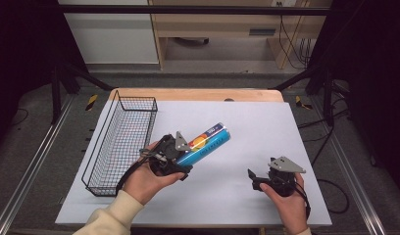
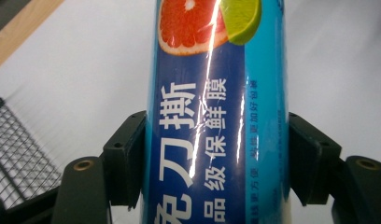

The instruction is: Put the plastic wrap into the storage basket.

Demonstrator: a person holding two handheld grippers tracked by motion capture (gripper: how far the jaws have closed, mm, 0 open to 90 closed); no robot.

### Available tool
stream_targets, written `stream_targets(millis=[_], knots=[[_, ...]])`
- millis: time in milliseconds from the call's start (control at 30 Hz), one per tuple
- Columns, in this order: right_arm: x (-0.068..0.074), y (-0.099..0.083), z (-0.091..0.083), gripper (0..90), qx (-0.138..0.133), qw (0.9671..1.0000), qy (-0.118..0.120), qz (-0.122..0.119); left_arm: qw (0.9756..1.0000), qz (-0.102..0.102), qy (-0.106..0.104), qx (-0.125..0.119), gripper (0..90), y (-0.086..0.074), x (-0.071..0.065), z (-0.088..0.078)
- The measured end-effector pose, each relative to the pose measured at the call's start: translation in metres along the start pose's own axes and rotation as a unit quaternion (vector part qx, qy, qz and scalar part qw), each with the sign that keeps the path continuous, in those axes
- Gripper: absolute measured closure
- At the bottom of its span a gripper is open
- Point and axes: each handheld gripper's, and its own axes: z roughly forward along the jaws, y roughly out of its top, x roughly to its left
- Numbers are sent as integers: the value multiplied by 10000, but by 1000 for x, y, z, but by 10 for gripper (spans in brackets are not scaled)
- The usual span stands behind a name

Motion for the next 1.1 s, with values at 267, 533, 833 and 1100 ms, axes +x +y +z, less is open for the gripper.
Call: stream_targets(millis=[267,533,833,1100], knots=[[-2,1,-2,86,-5,9999,-157,-12,9994,-137,295,134,318,-10,0,-27],[-2,0,0,89,52,9999,-158,3,9977,-458,449,238,318,-19,14,-41],[-1,-1,0,92,77,9998,-159,37,9933,-789,724,441,318,-31,28,-50],[-2,1,-3,93,26,9999,-162,40,9893,-955,914,619,318,-43,41,-57]])
